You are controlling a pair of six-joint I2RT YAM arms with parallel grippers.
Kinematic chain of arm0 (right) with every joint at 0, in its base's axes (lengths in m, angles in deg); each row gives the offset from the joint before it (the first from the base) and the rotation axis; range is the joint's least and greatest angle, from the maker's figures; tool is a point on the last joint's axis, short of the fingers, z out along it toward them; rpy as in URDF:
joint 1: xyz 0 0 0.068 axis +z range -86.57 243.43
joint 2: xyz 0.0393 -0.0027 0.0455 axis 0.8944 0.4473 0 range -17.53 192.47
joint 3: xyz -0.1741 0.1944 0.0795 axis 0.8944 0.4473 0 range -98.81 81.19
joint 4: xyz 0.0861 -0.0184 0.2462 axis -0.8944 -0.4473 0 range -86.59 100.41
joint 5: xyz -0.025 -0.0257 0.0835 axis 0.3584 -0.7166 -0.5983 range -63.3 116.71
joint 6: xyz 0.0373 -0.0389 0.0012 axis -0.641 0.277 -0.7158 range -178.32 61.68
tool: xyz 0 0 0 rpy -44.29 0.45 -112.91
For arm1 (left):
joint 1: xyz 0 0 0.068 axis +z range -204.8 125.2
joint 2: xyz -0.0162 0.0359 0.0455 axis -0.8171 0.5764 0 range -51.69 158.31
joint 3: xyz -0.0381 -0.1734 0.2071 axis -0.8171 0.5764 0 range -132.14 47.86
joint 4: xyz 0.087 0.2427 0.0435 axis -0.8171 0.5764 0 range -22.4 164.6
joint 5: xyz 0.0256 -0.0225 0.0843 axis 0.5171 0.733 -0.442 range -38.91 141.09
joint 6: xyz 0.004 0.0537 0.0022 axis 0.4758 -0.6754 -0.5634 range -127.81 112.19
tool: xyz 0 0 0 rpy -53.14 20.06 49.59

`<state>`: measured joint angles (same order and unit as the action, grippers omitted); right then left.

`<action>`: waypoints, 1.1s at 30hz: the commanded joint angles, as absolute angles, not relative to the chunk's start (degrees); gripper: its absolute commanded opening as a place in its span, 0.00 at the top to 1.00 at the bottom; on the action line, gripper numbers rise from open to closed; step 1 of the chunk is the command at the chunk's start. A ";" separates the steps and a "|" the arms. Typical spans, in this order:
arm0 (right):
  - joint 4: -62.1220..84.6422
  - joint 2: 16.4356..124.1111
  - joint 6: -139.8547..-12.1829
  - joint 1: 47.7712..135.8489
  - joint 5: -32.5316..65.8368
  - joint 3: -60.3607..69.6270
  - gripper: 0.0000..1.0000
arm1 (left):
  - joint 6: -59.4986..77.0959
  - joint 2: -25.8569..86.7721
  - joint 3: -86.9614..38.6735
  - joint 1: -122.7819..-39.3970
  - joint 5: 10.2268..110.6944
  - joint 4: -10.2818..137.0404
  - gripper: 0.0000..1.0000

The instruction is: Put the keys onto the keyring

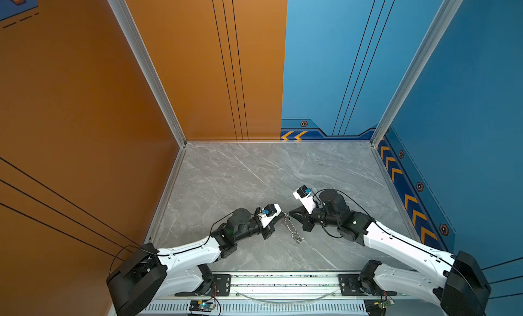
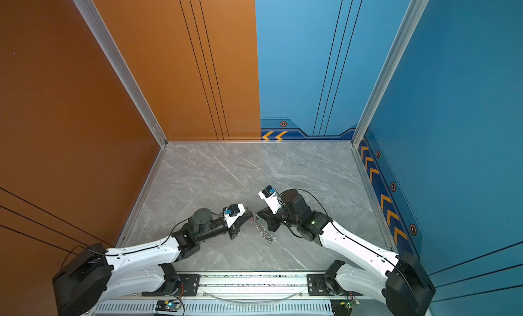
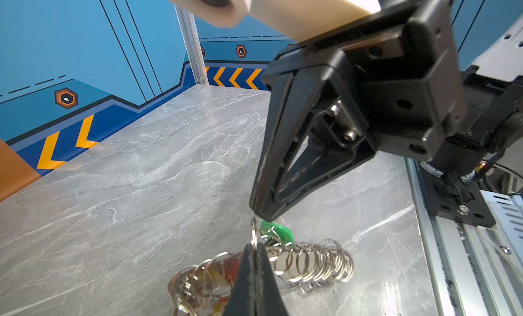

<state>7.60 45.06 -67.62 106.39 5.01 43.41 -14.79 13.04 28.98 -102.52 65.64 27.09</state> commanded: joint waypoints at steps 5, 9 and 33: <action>5.85 46.19 -68.94 105.64 10.26 43.51 1.00 | -12.35 11.79 28.45 -101.71 65.84 20.95 1.00; 6.72 46.10 -69.77 105.11 10.31 43.78 1.00 | -10.67 10.91 28.94 -101.34 65.89 19.07 1.00; 11.93 50.18 -86.70 97.86 -1.43 42.66 1.00 | -8.31 13.95 30.19 -101.43 67.81 9.88 1.00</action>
